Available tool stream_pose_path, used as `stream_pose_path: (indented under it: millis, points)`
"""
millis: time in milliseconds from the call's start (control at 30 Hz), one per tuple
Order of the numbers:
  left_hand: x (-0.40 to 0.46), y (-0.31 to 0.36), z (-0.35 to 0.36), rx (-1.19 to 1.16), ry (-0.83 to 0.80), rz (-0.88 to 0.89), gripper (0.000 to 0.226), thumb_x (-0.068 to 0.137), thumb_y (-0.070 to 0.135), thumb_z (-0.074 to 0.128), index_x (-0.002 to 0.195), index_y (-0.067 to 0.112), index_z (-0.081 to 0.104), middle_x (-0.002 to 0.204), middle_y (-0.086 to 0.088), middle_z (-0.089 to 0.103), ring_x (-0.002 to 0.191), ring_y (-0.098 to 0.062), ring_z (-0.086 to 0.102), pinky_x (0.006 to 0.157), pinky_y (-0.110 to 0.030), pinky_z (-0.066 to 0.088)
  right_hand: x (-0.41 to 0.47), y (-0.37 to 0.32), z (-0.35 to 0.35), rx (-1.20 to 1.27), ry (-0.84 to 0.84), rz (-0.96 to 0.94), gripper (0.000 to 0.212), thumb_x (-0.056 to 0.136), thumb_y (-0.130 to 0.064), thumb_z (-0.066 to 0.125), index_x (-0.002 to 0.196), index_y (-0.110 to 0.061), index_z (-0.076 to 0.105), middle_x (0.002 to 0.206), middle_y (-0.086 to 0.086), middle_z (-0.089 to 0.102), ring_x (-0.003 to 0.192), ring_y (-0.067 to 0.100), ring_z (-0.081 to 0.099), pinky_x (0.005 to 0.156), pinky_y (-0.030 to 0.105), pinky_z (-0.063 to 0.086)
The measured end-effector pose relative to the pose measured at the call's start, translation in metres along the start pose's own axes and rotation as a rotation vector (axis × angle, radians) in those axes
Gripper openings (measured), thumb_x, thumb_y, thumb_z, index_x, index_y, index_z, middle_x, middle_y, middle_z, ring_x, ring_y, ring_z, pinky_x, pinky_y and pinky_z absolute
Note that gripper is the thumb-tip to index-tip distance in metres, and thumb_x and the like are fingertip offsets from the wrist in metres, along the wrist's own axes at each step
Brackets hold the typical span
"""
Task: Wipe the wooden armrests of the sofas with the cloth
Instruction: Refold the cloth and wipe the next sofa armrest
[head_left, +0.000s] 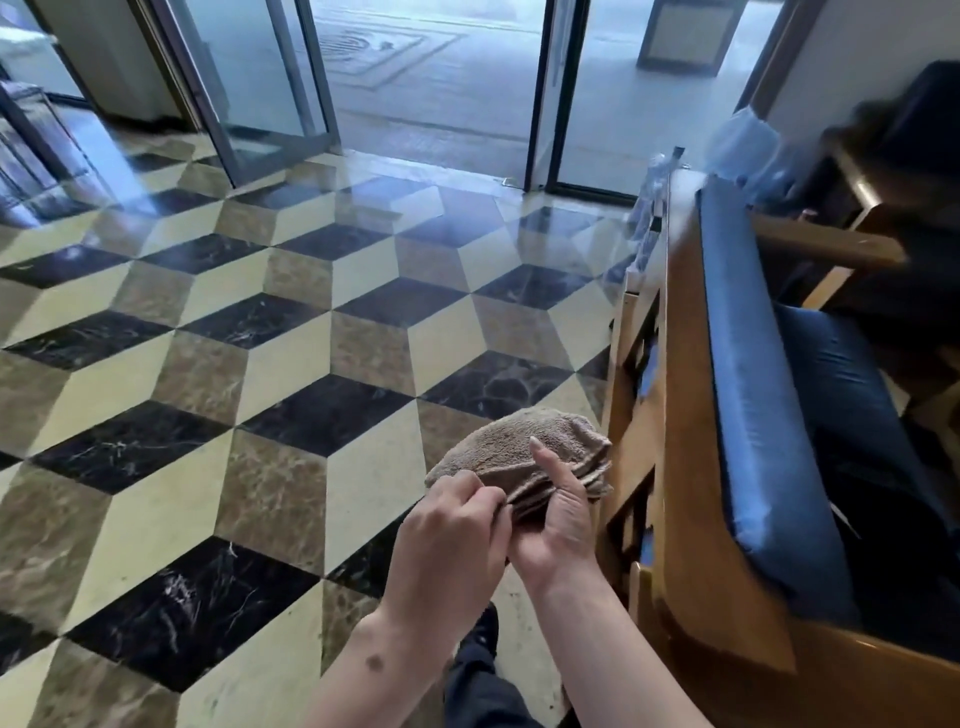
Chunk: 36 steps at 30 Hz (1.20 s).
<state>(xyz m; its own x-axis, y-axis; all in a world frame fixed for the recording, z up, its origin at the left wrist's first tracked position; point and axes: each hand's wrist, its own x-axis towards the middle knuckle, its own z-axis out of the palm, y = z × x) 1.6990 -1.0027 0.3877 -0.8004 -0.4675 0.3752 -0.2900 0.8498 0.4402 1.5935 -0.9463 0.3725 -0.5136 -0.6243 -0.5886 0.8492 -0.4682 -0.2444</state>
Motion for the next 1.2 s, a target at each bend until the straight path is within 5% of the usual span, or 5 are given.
stream_pose_path:
  millis: [367, 467, 633, 767, 1200]
  points:
    - [0.211, -0.129, 0.052, -0.092, -0.039, 0.248, 0.010, 0.094, 0.019, 0.066, 0.086, 0.015, 0.071, 0.086, 0.005, 0.065, 0.079, -0.014, 0.059, 0.071, -0.032, 0.054, 0.215, -0.067, 0.131, -0.057, 0.086, -0.022, 0.033, 0.094, -0.013, 0.056, 0.077, 0.003, 0.079, 0.091, 0.022, 0.078, 0.077, 0.037, 0.077, 0.087, 0.051, 0.057]
    - [0.258, -0.151, 0.057, -0.575, -0.097, -0.330, 0.021, 0.090, 0.048, 0.062, 0.092, 0.028, 0.069, 0.087, 0.007, 0.071, 0.079, -0.010, 0.068, 0.072, -0.022, 0.054, 0.254, -0.086, 0.161, -0.050, 0.069, 0.008, 0.041, 0.095, -0.012, 0.052, 0.072, 0.005, 0.080, 0.087, 0.025, 0.078, 0.069, 0.039, 0.077, 0.068, 0.047, 0.063]
    - [0.369, -0.215, 0.088, -1.758, -0.461, -1.395, 0.082, 0.082, 0.062, 0.071, 0.120, -0.010, 0.062, 0.112, -0.031, 0.066, 0.108, -0.046, 0.063, 0.109, -0.058, 0.044, 0.341, -0.123, 0.222, -0.041, 0.021, -0.064, 0.033, 0.078, -0.005, 0.060, 0.105, 0.010, 0.072, 0.114, 0.030, 0.074, 0.107, 0.045, 0.072, 0.109, 0.059, 0.046]
    - [0.463, -0.247, 0.110, -2.090, -0.453, -1.351, 0.088, 0.077, 0.050, 0.079, 0.137, -0.010, 0.055, 0.140, -0.028, 0.056, 0.138, -0.039, 0.048, 0.121, -0.050, 0.031, 0.405, -0.142, 0.259, -0.078, -0.016, -0.090, 0.039, 0.081, -0.006, 0.060, 0.114, 0.008, 0.074, 0.121, 0.029, 0.072, 0.113, 0.046, 0.069, 0.103, 0.062, 0.050]
    - [0.781, -0.331, 0.192, -2.060, -0.635, -1.219, 0.061, 0.080, 0.028, 0.078, 0.132, -0.001, 0.065, 0.131, -0.026, 0.066, 0.112, -0.044, 0.069, 0.081, -0.053, 0.060, 0.621, -0.240, 0.396, -0.533, 0.227, -0.653, 0.057, 0.076, -0.035, 0.082, 0.130, -0.024, 0.071, 0.130, 0.003, 0.074, 0.121, 0.029, 0.069, 0.112, 0.054, 0.047]
